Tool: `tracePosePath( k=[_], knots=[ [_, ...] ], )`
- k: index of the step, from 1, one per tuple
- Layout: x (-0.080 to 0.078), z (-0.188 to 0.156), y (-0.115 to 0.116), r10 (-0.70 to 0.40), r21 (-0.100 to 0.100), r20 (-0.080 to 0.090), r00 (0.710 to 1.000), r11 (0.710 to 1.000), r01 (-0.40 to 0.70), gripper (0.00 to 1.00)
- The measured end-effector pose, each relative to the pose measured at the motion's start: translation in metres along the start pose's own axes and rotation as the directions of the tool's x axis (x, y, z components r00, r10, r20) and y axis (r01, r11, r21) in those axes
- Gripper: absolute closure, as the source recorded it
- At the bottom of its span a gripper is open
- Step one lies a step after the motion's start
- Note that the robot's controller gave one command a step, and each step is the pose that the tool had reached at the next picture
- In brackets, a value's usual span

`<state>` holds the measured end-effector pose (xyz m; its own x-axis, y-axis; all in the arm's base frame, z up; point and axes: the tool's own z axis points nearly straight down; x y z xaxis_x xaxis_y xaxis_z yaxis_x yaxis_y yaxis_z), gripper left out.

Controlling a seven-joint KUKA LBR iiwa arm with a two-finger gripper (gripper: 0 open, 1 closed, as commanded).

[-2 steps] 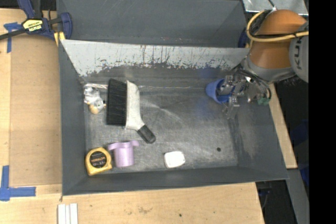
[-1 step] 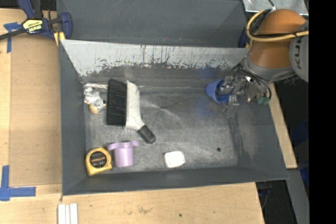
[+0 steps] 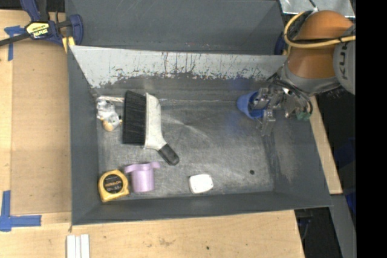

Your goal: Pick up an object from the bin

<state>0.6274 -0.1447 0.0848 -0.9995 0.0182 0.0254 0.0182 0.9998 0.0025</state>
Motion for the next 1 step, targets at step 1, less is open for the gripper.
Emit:
tracePosePath(
  k=[1],
  knots=[
    [0.0027,-0.0307,0.0072,0.002,0.003,0.017,1.000,1.000,-0.002,1.00]
  ],
)
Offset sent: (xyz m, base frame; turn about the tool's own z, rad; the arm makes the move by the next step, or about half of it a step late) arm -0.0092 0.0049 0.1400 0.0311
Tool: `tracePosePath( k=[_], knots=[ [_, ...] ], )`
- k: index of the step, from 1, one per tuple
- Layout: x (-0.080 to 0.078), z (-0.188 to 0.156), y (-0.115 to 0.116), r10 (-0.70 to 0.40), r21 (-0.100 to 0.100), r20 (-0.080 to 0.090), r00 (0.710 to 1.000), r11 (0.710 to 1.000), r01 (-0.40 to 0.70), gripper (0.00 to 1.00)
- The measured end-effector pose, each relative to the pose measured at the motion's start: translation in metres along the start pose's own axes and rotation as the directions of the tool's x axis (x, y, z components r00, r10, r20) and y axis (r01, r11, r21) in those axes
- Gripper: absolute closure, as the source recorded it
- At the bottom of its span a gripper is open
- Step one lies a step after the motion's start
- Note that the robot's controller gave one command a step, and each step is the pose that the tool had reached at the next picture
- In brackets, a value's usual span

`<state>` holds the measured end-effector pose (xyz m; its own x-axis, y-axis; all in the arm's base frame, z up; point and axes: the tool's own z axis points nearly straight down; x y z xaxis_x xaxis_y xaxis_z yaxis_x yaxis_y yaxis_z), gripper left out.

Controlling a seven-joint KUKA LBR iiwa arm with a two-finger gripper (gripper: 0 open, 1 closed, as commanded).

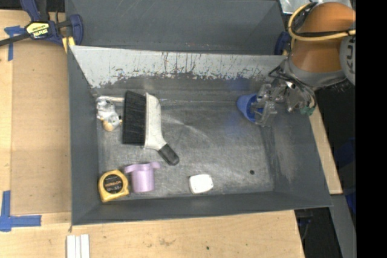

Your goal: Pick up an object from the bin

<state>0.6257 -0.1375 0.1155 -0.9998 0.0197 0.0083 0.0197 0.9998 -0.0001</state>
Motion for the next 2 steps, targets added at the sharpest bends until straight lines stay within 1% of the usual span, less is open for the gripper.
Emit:
tracePosePath(
  k=[1,2],
  knots=[
    [0.004,-0.065,0.000,0.014,0.000,0.009,1.000,1.000,-0.014,1.00],
    [0.002,-0.018,-0.010,0.029,-0.001,0.010,1.000,1.000,-0.029,0.00]
  ],
)
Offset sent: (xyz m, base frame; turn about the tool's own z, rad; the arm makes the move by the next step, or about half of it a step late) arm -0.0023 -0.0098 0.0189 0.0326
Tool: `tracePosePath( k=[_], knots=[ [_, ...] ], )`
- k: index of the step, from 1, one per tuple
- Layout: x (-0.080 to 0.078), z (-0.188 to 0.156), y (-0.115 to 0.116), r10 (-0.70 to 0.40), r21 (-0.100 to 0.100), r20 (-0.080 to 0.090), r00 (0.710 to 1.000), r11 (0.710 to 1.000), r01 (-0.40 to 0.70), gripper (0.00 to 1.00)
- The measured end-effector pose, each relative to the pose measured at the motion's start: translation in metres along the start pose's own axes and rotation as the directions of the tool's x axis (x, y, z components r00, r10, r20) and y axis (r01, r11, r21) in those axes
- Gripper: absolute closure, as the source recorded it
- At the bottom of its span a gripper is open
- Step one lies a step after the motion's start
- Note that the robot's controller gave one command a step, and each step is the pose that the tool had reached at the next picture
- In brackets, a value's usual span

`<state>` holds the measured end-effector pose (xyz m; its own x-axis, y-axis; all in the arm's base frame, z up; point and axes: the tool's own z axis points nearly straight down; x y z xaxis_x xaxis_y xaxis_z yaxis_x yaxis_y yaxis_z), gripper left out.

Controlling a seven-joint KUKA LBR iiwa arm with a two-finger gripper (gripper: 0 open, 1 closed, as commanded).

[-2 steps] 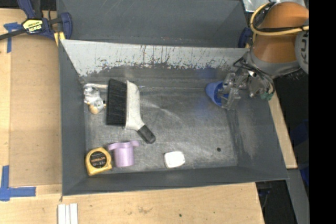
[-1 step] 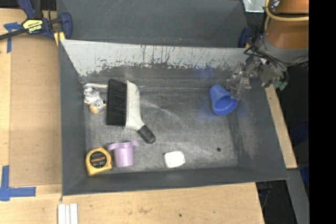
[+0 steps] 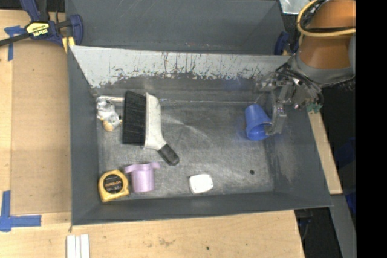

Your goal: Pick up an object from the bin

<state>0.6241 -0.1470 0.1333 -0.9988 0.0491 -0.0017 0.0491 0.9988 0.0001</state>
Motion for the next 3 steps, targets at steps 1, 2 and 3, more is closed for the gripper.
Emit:
tracePosePath(
  k=[1,2,3],
  knots=[
    [0.000,-0.002,0.000,0.000,0.001,0.002,1.000,1.000,0.000,0.00],
    [-0.002,0.013,0.005,-0.221,0.003,0.004,0.975,0.975,0.221,0.00],
    [-0.002,0.049,0.012,-0.561,0.002,0.002,0.828,0.828,0.561,0.00]
  ],
)
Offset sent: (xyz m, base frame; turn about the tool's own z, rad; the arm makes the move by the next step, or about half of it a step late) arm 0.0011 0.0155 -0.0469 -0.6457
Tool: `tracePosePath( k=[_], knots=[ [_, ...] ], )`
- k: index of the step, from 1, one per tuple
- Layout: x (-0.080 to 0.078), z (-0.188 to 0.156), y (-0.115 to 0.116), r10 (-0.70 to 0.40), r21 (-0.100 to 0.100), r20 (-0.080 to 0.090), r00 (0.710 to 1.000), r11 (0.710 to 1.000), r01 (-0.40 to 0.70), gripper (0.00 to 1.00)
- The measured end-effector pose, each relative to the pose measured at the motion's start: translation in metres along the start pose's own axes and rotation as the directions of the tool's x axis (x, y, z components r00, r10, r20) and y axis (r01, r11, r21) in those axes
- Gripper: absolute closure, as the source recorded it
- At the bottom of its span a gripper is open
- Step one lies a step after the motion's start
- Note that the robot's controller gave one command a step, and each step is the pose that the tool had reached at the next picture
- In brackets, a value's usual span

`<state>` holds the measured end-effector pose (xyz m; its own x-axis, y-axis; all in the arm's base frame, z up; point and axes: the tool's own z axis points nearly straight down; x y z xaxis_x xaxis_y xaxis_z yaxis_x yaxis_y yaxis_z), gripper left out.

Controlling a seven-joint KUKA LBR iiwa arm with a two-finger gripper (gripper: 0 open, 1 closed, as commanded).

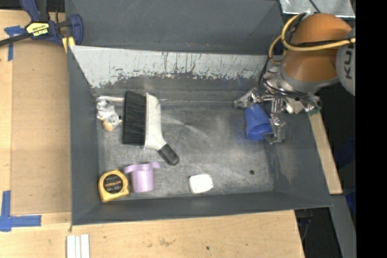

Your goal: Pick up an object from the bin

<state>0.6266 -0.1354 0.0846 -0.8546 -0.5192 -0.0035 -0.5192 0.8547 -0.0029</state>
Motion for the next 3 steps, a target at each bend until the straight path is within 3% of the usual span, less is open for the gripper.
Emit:
tracePosePath(
  k=[1,2,3],
  knots=[
    [-0.007,0.009,0.008,-0.052,-0.007,0.021,0.998,0.999,0.052,1.00],
    [-0.005,0.006,0.009,-0.062,-0.007,0.018,0.998,0.998,0.062,1.00],
    [-0.008,-0.131,0.016,0.016,-0.001,0.001,1.000,1.000,-0.016,1.00]
  ],
)
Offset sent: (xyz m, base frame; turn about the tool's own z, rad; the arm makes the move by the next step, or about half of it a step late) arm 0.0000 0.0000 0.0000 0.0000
